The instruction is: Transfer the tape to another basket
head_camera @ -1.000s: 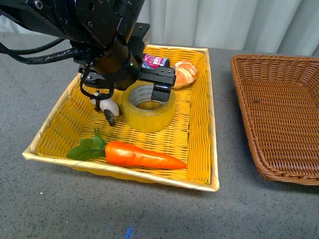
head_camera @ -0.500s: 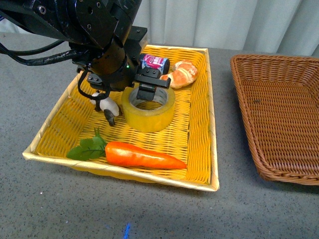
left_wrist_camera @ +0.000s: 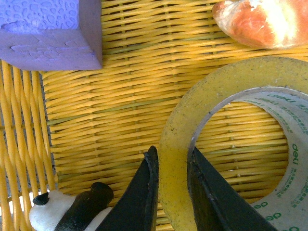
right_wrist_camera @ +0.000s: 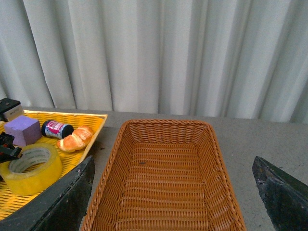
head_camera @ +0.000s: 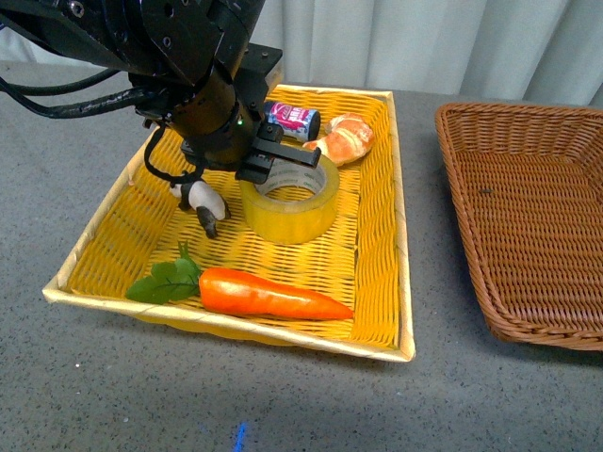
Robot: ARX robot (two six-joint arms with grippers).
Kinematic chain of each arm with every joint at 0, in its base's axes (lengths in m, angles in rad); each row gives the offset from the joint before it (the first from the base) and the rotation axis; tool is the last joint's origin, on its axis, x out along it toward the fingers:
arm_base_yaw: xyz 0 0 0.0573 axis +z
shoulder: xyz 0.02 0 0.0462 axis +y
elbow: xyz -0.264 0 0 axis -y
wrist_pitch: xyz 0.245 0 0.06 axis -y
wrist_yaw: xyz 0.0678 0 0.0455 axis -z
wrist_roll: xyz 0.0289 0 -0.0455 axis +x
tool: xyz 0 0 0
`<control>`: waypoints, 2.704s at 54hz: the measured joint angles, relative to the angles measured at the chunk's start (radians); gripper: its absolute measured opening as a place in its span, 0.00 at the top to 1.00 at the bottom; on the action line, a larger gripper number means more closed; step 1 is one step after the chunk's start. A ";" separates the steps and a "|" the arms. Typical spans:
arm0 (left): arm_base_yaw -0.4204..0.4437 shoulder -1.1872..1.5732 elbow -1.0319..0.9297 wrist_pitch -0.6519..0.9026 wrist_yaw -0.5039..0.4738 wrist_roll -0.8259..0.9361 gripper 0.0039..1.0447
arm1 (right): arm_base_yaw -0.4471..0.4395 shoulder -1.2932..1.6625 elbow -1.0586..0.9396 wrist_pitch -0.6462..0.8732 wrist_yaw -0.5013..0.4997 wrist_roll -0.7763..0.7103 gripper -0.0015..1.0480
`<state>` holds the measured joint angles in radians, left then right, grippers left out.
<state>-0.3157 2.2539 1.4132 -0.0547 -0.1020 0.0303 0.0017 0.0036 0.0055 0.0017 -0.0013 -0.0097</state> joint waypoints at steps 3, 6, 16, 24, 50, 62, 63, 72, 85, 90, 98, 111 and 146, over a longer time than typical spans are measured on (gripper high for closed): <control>0.000 -0.018 -0.001 -0.004 0.027 0.036 0.86 | 0.000 0.000 0.000 0.000 0.000 0.000 0.09; 0.000 -0.046 -0.010 0.017 0.050 0.097 0.86 | 0.000 0.000 0.000 0.000 0.000 0.000 0.09; 0.002 -0.131 0.005 0.010 0.158 0.286 0.86 | 0.000 0.000 0.000 0.000 0.000 0.000 0.09; -0.029 -0.171 0.077 -0.027 0.331 0.437 0.86 | 0.000 0.000 0.000 0.000 0.000 0.000 0.09; -0.167 -0.121 0.280 -0.147 0.385 0.648 0.86 | 0.000 0.000 0.000 0.000 0.000 0.000 0.09; -0.160 -0.119 0.280 -0.148 0.380 0.650 0.86 | 0.000 0.000 0.000 0.000 0.000 0.000 0.09; -0.159 -0.119 0.280 -0.148 0.379 0.650 0.86 | 0.000 0.000 0.000 0.000 0.000 0.000 0.09; -0.158 -0.118 0.280 -0.148 0.375 0.650 0.86 | 0.003 0.128 0.062 -0.118 -0.014 -0.136 0.09; -0.160 -0.116 0.280 -0.148 0.376 0.651 0.86 | -0.032 0.610 0.189 0.278 -0.110 -0.340 0.09; -0.159 -0.116 0.280 -0.148 0.375 0.651 0.86 | -0.008 0.933 0.324 0.422 -0.140 -0.327 0.09; -0.158 -0.116 0.280 -0.148 0.375 0.651 0.86 | 0.029 1.192 0.479 0.387 -0.141 -0.283 0.09; -0.159 -0.116 0.280 -0.148 0.376 0.651 0.86 | 0.093 1.403 0.719 0.240 -0.165 -0.202 0.09; -0.159 -0.116 0.280 -0.148 0.376 0.651 0.86 | 0.150 1.717 0.978 0.095 -0.110 -0.117 0.12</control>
<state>-0.4744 2.1376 1.6932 -0.2031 0.2737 0.6811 0.1516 1.7203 0.9833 0.0967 -0.1116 -0.1265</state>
